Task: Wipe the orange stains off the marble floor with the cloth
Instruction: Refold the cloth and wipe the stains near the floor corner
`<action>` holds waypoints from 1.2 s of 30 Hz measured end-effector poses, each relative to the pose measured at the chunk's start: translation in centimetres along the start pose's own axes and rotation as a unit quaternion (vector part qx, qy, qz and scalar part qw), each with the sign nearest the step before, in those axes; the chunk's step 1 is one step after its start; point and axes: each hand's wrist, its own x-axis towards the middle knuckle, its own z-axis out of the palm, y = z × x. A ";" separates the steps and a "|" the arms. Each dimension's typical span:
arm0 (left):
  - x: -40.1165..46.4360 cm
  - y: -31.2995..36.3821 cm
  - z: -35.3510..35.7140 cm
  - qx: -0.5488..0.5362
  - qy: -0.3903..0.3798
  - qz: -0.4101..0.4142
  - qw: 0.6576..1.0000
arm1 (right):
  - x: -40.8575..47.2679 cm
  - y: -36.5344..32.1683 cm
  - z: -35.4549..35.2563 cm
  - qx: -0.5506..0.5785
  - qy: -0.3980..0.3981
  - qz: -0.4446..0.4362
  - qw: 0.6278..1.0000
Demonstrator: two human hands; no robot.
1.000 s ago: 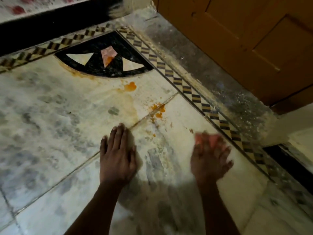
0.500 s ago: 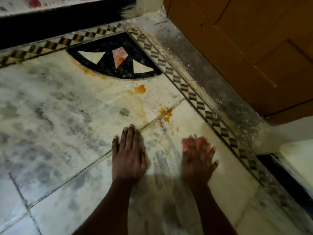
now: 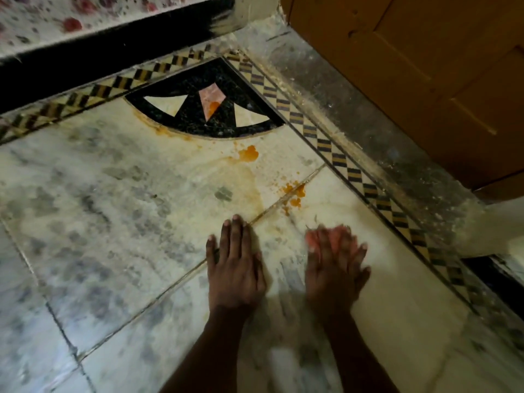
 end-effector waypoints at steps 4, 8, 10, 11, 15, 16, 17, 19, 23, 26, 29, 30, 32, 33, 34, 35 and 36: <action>0.1 -0.3 0.4 0.001 -0.001 0.010 1.000 | 4.4 -5.2 0.9 0.016 -0.027 -0.036 0.999; 0.0 -0.3 0.3 -0.003 0.002 0.012 1.000 | -1.9 -2.9 0.5 -0.031 -0.021 -0.222 0.974; 0.0 -0.3 0.2 -0.005 -0.001 0.011 1.000 | -2.8 0.4 -0.1 -0.039 -0.039 -0.241 0.969; 0.0 -0.3 0.1 -0.006 0.000 0.009 1.000 | -1.5 1.5 -0.6 -0.046 -0.054 -0.211 0.975; -0.1 -0.1 0.1 -0.010 -0.010 0.006 1.000 | 7.8 -2.5 -0.4 0.006 -0.022 -0.034 0.999; -0.1 -0.2 0.2 -0.013 -0.011 0.007 1.000 | 9.7 -5.0 -0.2 0.025 -0.033 -0.037 0.998; -0.1 -0.3 0.2 -0.015 -0.015 0.010 1.000 | 10.6 -7.1 0.0 0.021 -0.051 -0.071 0.996; 0.0 -0.5 -0.1 -0.030 -0.022 0.011 0.999 | 9.2 -9.5 0.3 -0.008 -0.073 -0.187 0.980; 0.6 -2.4 -1.8 -0.105 -0.002 0.004 0.994 | 1.5 -4.2 0.5 -0.048 -0.057 -0.283 0.956; 2.6 -5.7 -3.4 -0.057 -0.018 0.018 0.998 | 3.5 -1.8 -0.2 -0.039 -0.059 -0.198 0.978; 5.3 -10.2 -4.4 0.009 -0.034 -0.019 0.999 | 9.1 -5.7 0.0 0.007 -0.036 -0.066 0.997; 5.9 -11.5 -4.5 0.030 -0.028 -0.034 0.999 | 10.3 -7.9 0.1 0.019 -0.040 -0.048 0.998; 6.3 -13.3 -4.3 0.048 -0.013 -0.060 0.997 | 10.7 -11.7 0.7 0.012 -0.051 -0.088 0.995; 6.5 -13.6 -3.9 0.041 -0.001 -0.070 0.997 | 9.7 -12.8 1.1 0.003 -0.049 -0.145 0.988; 6.6 -13.7 -3.7 0.032 0.011 -0.076 0.996 | 7.7 -13.1 1.6 -0.006 -0.037 -0.212 0.976; 6.6 -13.7 -3.7 0.026 0.019 -0.077 0.997 | 4.9 -12.4 1.9 -0.016 -0.023 -0.276 0.961; 6.6 -13.7 -3.8 0.020 0.023 -0.078 0.996 | 1.8 -11.1 1.8 -0.024 -0.021 -0.336 0.941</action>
